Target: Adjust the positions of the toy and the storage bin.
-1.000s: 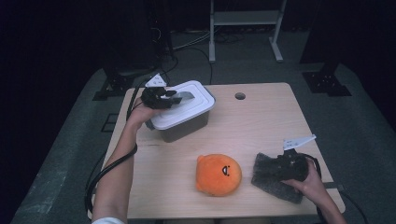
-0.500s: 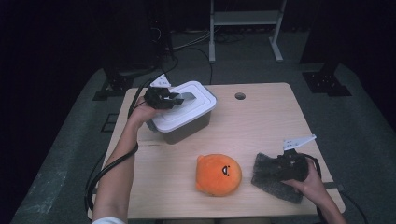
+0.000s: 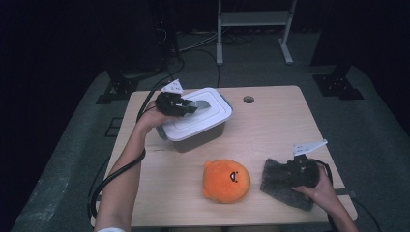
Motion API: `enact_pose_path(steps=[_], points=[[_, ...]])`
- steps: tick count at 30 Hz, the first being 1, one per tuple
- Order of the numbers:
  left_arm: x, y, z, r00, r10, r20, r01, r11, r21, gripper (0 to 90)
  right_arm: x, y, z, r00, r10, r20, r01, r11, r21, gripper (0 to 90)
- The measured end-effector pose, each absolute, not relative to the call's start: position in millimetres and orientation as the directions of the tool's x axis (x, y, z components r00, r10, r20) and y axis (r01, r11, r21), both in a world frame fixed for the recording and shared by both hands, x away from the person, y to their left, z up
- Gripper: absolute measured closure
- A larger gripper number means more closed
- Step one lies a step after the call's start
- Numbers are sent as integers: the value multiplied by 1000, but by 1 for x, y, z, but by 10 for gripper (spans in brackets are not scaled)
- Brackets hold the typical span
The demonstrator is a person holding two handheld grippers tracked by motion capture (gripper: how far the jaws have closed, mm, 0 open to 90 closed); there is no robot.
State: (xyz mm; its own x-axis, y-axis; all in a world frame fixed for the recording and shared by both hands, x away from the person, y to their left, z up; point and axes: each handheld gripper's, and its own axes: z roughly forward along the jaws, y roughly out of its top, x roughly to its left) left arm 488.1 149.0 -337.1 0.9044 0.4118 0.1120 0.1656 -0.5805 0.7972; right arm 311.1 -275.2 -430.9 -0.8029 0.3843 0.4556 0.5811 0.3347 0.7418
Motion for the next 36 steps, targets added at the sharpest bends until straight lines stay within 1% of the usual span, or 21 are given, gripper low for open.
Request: enact_pose_path(steps=[6, 12, 28, 36], points=[[483, 137, -336, 917, 381, 117, 145, -592, 793, 666, 310, -277, -430, -802, 386, 456, 581, 327, 745, 398], [478, 125, -336, 932, 349, 96, 142, -598, 789, 666, 310, -277, -431, -803, 384, 456, 580, 330, 745, 399], [471, 97, -334, 955, 277, 109, 96, -632, 769, 665, 309, -277, -430, -806, 382, 453, 577, 332, 747, 399], [470, 88, -334, 962, 255, 100, 89, -637, 766, 665, 308, -277, -430, -804, 383, 454, 578, 331, 746, 399]])
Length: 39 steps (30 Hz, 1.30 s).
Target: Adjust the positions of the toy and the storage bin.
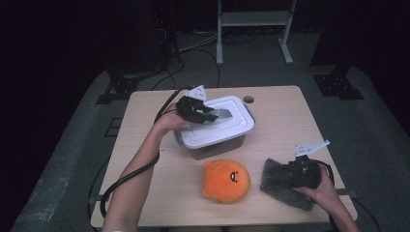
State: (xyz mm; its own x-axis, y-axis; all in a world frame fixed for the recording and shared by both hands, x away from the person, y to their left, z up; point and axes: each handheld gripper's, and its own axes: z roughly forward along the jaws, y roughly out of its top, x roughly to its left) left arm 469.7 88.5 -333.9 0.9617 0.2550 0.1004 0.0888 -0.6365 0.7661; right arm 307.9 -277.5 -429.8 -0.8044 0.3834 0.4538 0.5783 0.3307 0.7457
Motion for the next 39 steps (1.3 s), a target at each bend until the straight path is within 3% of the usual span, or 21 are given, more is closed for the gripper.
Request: enact_pose_path(steps=[16, 39], points=[[473, 88, -332, 959, 276, 69, 123, -619, 776, 667, 308, -279, -431, -803, 385, 455, 581, 331, 743, 399], [464, 99, -314, 954, 285, 98, 105, -619, 778, 667, 309, -277, -431, -804, 383, 456, 581, 336, 741, 399]])
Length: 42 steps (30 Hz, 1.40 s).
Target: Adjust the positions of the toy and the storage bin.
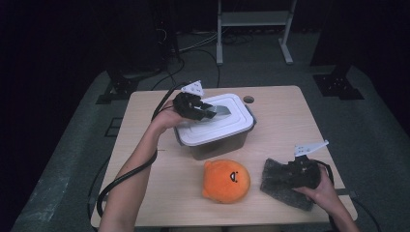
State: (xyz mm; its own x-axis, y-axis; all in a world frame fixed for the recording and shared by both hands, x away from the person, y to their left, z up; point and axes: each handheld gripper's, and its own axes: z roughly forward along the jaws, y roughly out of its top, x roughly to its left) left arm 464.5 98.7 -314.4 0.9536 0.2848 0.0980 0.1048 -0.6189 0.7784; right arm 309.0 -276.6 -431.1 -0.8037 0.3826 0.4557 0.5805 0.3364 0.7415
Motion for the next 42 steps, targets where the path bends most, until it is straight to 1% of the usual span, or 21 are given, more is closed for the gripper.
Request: enact_pose_path(steps=[17, 27, 30, 42], points=[[441, 125, -298, 948, 293, 124, 80, -597, 798, 667, 310, -276, -430, -802, 386, 456, 581, 329, 744, 398], [417, 156, -292, 936, 324, 136, 83, -580, 811, 667, 310, -277, -431, -802, 390, 453, 581, 332, 743, 398], [412, 164, -291, 937, 328, 120, 91, -560, 823, 667, 310, -277, -431, -800, 392, 454, 583, 332, 741, 398], [393, 193, -285, 919, 371, 133, 102, -550, 829, 667, 310, -275, -431, -798, 391, 458, 587, 336, 737, 398]])
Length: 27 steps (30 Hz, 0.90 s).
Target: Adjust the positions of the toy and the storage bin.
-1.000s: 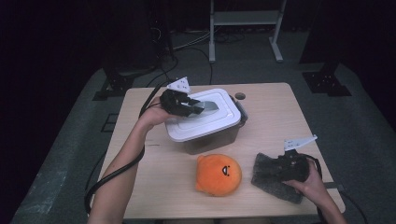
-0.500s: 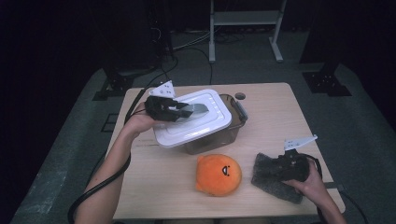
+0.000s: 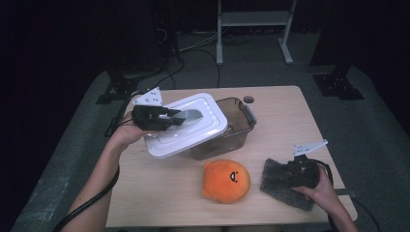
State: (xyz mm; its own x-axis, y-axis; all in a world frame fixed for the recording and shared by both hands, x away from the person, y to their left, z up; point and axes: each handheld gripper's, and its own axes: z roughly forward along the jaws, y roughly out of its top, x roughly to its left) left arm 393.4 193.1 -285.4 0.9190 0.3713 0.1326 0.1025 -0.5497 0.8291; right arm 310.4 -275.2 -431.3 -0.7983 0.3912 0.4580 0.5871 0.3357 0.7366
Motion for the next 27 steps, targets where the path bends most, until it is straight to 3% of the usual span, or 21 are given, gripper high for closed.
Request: enact_pose_path(steps=[27], points=[[341, 268, -296, 875, 463, 138, 139, -514, 846, 667, 307, -270, -432, -794, 402, 455, 592, 345, 729, 399]])
